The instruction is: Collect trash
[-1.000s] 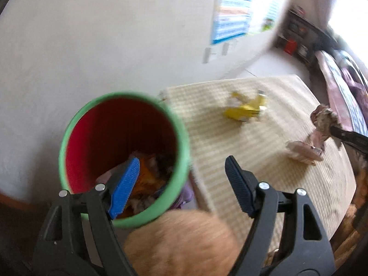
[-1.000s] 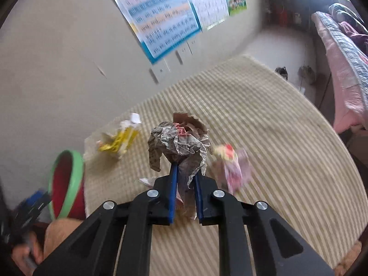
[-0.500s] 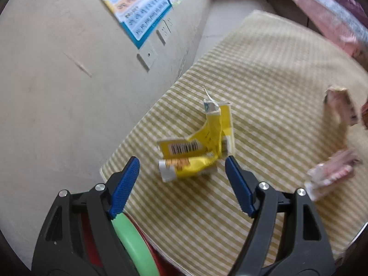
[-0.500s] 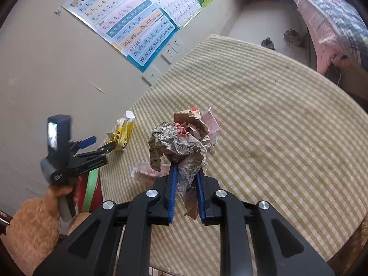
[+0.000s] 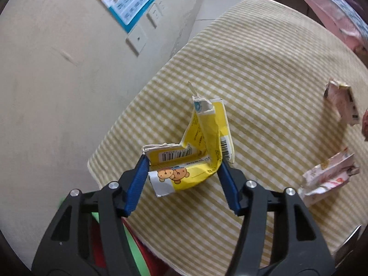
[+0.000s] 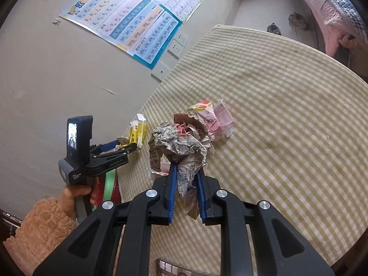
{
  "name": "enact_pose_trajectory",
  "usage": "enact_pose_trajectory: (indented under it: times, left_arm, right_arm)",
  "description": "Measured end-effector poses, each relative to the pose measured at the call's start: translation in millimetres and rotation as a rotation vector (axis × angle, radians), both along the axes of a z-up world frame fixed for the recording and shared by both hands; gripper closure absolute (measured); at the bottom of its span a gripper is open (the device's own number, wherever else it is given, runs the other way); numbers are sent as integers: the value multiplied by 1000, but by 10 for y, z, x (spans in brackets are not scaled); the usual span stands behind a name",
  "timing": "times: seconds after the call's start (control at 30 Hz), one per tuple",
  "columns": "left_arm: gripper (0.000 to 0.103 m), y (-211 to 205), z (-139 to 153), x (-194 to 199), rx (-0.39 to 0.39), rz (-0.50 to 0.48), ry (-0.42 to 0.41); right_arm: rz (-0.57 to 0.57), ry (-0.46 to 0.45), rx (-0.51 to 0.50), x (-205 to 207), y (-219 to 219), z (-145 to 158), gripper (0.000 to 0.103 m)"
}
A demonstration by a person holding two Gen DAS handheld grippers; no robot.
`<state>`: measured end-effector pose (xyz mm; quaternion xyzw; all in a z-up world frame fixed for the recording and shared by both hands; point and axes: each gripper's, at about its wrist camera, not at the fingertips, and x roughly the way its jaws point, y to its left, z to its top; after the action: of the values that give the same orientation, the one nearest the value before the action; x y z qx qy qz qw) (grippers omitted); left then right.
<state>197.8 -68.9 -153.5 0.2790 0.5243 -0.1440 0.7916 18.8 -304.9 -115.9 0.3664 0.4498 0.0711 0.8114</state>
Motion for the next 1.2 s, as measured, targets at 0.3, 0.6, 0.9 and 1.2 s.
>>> enact_pose_trajectory:
  times: [0.3,0.6,0.9,1.2]
  left_arm:
    - [45,182,147,-547,-106,124,45]
    - [45,585,154,-1129,-232,345,94]
    - [45,656,157,-1370,-266,377,103]
    - [44,614,153,-1558,-274,362,108]
  right_arm:
    - [-18,44,53,11,-77,-143,85]
    - [-9,85,55,72,-88,-314,85]
    - [-25,79,39,82,-88,-318,85]
    - [-9,69,22,104,-42,-302,85]
